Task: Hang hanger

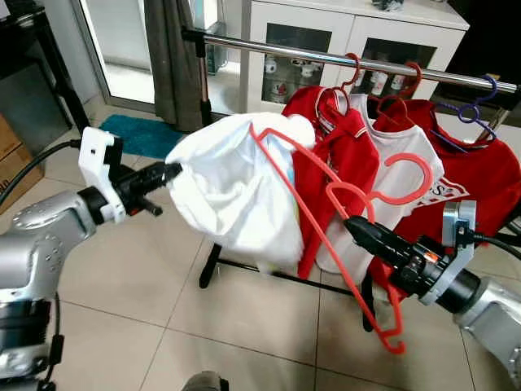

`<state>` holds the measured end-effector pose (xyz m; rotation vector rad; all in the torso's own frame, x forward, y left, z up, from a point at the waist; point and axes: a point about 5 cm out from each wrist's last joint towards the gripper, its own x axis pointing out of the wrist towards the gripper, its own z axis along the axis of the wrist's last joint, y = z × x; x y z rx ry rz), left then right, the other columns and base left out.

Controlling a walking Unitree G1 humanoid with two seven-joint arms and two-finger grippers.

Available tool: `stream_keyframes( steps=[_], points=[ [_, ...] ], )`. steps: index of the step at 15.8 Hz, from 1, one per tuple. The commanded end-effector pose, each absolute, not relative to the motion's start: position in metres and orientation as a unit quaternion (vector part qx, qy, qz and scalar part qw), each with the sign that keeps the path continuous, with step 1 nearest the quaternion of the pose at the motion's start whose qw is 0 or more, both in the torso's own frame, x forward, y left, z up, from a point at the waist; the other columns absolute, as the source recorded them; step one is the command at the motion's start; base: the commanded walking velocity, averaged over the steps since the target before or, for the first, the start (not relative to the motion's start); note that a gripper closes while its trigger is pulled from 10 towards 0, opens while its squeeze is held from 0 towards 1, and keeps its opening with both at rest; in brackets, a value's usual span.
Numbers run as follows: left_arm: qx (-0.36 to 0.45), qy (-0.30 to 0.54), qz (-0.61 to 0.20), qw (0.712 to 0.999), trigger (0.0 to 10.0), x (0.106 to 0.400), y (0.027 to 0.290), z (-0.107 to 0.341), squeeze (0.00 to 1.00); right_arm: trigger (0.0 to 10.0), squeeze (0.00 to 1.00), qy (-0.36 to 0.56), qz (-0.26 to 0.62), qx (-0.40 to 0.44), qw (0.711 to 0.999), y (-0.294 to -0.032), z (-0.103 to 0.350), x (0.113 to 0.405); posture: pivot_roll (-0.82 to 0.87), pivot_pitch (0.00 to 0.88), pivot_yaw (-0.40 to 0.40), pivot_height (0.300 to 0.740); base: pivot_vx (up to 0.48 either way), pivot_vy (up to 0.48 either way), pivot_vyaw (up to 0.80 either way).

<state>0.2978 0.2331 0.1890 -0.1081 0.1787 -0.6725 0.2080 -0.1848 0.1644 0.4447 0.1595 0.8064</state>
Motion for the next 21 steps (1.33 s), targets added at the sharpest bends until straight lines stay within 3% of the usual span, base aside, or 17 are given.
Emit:
stream_keyframes(
  steps=[1,3,5,7,9,14,17,19,21],
  points=[
    [-0.072,0.074,-0.339,0.935,0.0,0.296,0.231,0.194,0.0,10.0,0.0,0.07,0.393,0.195,0.896,-0.186,0.169,0.207,0.0,0.0,-0.019,0.74,0.0,0.0,0.0],
    [-0.159,0.007,-0.377,0.912,0.0,0.293,0.225,0.217,0.0,10.0,0.0,0.141,0.345,0.092,0.923,-0.188,0.145,0.214,0.0,0.0,-0.023,0.74,0.0,0.0,0.0],
    [-0.207,-0.036,-0.397,0.893,0.0,0.292,0.225,0.235,0.0,10.0,0.0,0.14,0.344,0.064,0.926,-0.186,0.144,0.217,0.01,0.0,-0.026,0.74,0.0,0.0,0.0],
    [-0.237,-0.046,-0.36,0.901,0.0,0.299,0.233,0.24,0.0,10.0,0.0,0.1,0.38,0.089,0.915,-0.178,0.156,0.213,0.01,0.0,-0.022,0.74,0.0,0.0,0.0],
    [-0.218,-0.012,-0.359,0.908,0.0,0.3,0.235,0.232,0.0,10.0,0.0,0.075,0.419,0.11,0.898,-0.173,0.164,0.205,0.02,0.0,-0.015,0.74,0.0,0.0,0.0],
    [-0.212,0.023,-0.377,0.901,0.0,0.297,0.234,0.228,0.0,10.0,0.0,0.111,0.495,0.12,0.853,-0.159,0.159,0.182,0.02,0.0,-0.007,0.74,0.0,0.0,0.0],
    [-0.213,0.028,-0.414,0.884,0.0,0.296,0.228,0.232,0.0,10.0,0.0,0.152,0.462,0.088,0.87,-0.15,0.141,0.193,0.02,0.0,-0.002,0.74,0.0,0.0,0.0],
    [-0.211,0.033,-0.433,0.876,0.0,0.294,0.223,0.233,0.0,10.0,0.0,0.176,0.397,0.077,0.898,-0.148,0.13,0.208,0.02,0.0,0.0,0.74,0.0,0.0,0.0],
    [-0.2,0.04,-0.429,0.88,0.0,0.293,0.223,0.233,0.0,10.0,0.0,0.18,0.385,0.091,0.901,-0.143,0.129,0.209,0.03,0.0,0.002,0.74,0.0,0.0,0.0]
  ],
)
